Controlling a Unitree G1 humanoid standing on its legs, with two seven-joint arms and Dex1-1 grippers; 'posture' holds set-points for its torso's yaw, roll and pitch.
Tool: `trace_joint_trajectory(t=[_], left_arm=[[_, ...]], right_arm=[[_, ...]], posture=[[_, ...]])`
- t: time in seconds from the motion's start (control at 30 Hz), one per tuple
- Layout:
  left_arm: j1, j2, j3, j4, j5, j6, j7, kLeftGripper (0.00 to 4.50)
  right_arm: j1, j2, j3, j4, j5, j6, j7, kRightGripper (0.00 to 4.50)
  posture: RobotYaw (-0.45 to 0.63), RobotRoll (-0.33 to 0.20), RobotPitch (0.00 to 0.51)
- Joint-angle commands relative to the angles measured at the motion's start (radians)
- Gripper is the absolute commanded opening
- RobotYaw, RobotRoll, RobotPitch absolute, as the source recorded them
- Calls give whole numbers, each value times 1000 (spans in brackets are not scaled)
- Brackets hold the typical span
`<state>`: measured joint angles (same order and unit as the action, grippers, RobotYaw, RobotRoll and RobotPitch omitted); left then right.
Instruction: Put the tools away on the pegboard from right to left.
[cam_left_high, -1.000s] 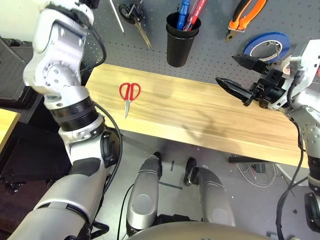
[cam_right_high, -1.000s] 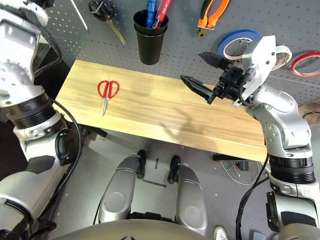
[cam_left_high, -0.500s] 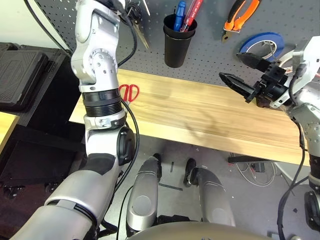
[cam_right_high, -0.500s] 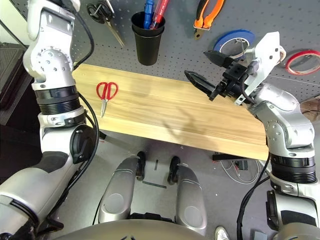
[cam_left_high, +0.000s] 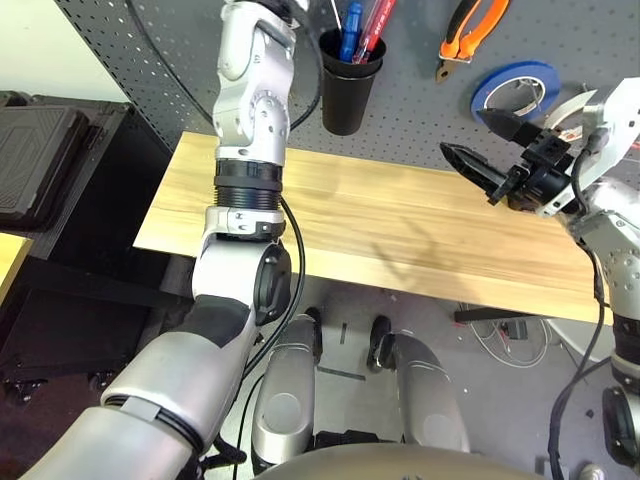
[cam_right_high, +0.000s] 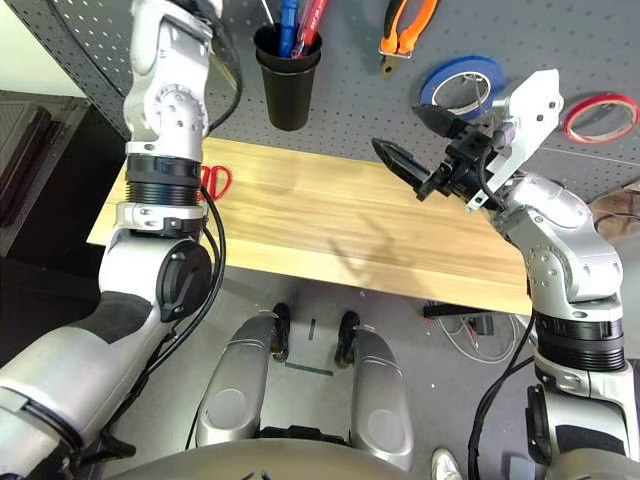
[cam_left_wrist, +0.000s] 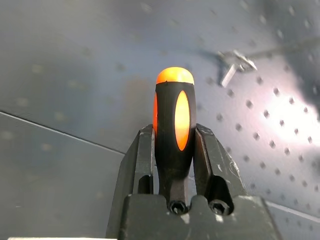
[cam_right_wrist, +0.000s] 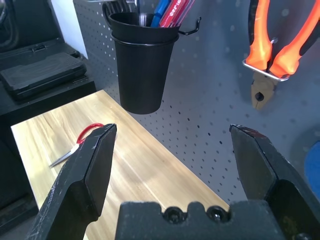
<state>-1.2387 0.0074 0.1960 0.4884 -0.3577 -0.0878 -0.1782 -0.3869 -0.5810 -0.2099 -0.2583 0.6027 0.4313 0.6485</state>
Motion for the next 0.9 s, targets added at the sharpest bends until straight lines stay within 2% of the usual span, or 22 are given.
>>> trace_joint_trajectory(t=[0.03, 0.1, 0.13, 0.17, 0.37, 0.4, 0.53, 0.7, 0.83, 0.9], left_arm=[[35, -7, -35, 39, 45, -50, -28, 977], [38, 2, -34, 57, 58, -51, -19, 977], [38, 8, -34, 67, 68, -53, -14, 1704], [38, 13, -34, 73, 76, -60, -13, 1961], [47, 19, -32, 9, 75, -33, -6, 4284], [50, 23, -33, -23, 72, -15, -2, 4485], [69, 51, -33, -177, 55, 82, 9, 4485], [153, 143, -25, -523, -41, 353, 8, 4485], [293, 221, 11, -824, -243, 646, 25, 4485], [365, 271, 33, -922, -309, 745, 33, 4485]], right_arm=[[11, 2, -7, -33, 1, 8, -11, 4500], [17, 4, -4, -43, 2, 13, -17, 4500], [19, 5, -2, -47, 3, 15, -19, 4500], [20, 7, 0, -50, 4, 17, -22, 4500], [24, 15, 14, -47, 1, 16, -17, 4500], [24, 17, 17, -44, -1, 14, -13, 4500], [22, 24, 31, -32, -9, 7, -2, 4500], [30, 31, 53, -14, -24, -12, 26, 4500], [41, 40, 68, 7, -41, -35, 54, 4500], [45, 45, 74, 16, -48, -43, 65, 4500]], posture=[[67, 0, 264], [66, 0, 266], [66, 0, 267], [68, 0, 267], [81, 0, 271], [86, 0, 273], [100, 0, 277], [124, 0, 284], [151, 0, 291], [169, 0, 296]])
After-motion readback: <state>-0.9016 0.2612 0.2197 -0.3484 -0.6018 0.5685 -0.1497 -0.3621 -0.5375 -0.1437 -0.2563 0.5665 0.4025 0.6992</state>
